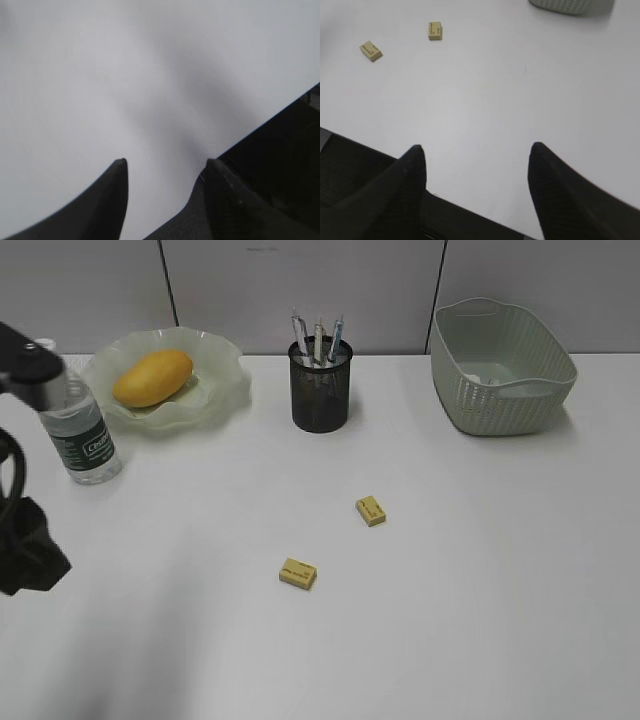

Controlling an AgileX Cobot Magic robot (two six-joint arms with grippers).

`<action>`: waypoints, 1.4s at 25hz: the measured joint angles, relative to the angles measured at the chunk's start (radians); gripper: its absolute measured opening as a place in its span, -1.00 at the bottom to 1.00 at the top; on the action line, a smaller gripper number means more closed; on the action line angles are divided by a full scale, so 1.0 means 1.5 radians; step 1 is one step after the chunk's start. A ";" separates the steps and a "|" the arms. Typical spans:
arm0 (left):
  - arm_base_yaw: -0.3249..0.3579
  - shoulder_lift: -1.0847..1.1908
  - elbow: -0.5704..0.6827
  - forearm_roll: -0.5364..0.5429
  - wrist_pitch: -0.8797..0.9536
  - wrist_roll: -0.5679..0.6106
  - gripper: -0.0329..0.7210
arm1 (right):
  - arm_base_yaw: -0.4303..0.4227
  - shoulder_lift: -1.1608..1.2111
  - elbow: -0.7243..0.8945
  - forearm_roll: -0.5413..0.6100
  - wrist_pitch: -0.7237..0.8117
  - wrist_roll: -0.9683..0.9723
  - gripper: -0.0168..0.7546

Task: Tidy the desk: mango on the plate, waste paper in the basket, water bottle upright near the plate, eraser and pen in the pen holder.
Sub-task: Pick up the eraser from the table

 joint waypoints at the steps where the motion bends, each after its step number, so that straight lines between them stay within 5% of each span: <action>1: 0.000 -0.027 0.023 0.000 -0.009 -0.009 0.10 | 0.000 0.000 0.000 0.000 0.000 0.000 0.37; 12: 0.000 -0.413 0.166 0.000 -0.054 -0.064 0.10 | 0.000 0.000 0.000 0.000 -0.001 0.000 0.37; 21: 0.000 -0.661 0.181 -0.001 0.011 -0.077 0.10 | 0.000 0.000 0.000 0.000 -0.001 0.001 0.37; 35: 0.000 -0.725 0.229 0.003 0.049 -0.077 0.10 | 0.000 0.000 0.000 -0.001 -0.001 0.001 0.37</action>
